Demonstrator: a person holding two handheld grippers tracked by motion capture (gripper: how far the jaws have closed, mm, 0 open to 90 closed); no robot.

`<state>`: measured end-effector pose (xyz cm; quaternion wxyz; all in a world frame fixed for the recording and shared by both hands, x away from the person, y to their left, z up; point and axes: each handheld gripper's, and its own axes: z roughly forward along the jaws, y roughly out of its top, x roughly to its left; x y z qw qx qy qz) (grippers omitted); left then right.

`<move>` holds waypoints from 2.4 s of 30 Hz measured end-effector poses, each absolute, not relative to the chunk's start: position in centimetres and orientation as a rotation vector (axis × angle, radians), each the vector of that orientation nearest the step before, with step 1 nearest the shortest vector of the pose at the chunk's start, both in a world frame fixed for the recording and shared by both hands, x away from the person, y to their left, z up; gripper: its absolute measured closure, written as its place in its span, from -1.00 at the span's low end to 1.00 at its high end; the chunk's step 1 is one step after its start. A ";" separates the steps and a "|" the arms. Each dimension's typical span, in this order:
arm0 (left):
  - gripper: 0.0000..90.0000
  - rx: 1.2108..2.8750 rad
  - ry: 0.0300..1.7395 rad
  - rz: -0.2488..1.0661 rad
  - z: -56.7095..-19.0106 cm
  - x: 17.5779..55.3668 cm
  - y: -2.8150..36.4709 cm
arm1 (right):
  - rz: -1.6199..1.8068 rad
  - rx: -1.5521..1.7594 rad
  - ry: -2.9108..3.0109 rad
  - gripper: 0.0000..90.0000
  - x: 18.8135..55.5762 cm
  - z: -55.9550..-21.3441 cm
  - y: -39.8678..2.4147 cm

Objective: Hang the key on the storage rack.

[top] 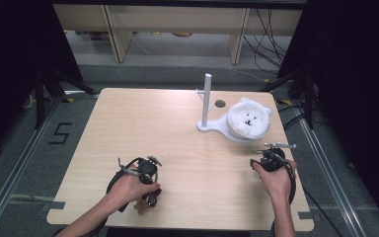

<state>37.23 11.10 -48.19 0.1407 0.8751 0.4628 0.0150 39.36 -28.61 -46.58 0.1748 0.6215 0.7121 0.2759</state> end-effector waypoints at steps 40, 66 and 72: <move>0.43 2.815 1.070 0.035 -47.6 37.5 11.8 | 0.792 1.785 2.001 0.22 39.2 -46.6 -29.0; 0.50 2.807 0.988 0.045 -47.9 37.0 12.9 | 0.797 1.809 1.997 0.20 39.0 -46.6 -29.0; 0.50 2.754 0.953 0.051 -47.8 36.6 13.4 | 0.809 1.818 1.989 0.20 39.0 -46.5 -29.0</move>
